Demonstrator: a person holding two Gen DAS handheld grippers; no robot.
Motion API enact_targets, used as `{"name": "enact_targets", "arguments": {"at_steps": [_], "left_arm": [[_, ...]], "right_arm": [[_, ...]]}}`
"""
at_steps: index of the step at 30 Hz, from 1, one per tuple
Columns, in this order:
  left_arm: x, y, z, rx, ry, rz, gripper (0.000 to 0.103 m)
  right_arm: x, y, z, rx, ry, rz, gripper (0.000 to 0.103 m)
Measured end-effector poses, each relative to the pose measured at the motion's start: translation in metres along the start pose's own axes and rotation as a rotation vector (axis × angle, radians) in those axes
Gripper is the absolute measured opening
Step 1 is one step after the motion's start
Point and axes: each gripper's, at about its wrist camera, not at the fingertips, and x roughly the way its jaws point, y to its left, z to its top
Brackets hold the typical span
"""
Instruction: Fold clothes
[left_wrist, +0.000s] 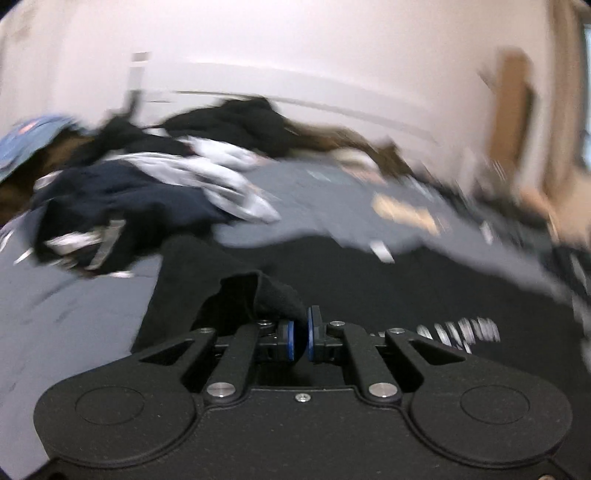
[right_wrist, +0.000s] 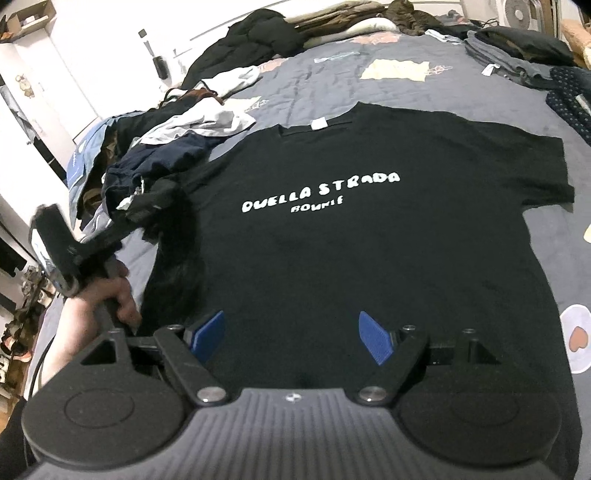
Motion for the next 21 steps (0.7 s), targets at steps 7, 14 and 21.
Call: {"name": "enact_targets", "arguments": {"at_steps": [7, 14, 21], "left_arm": [[0.024, -0.028, -0.022, 0.201, 0.192, -0.023, 0.026], [-0.029, 0.014, 0.016, 0.093, 0.126, -0.042, 0.071], [-0.064, 0.085, 0.035, -0.191, 0.059, 0.197, 0.076]], "right_arm": [[-0.003, -0.007, 0.014, -0.05, -0.061, -0.027, 0.079], [-0.003, -0.008, 0.035, -0.135, -0.133, -0.066, 0.079], [0.041, 0.044, 0.072, -0.393, -0.197, -0.029, 0.079]]}}
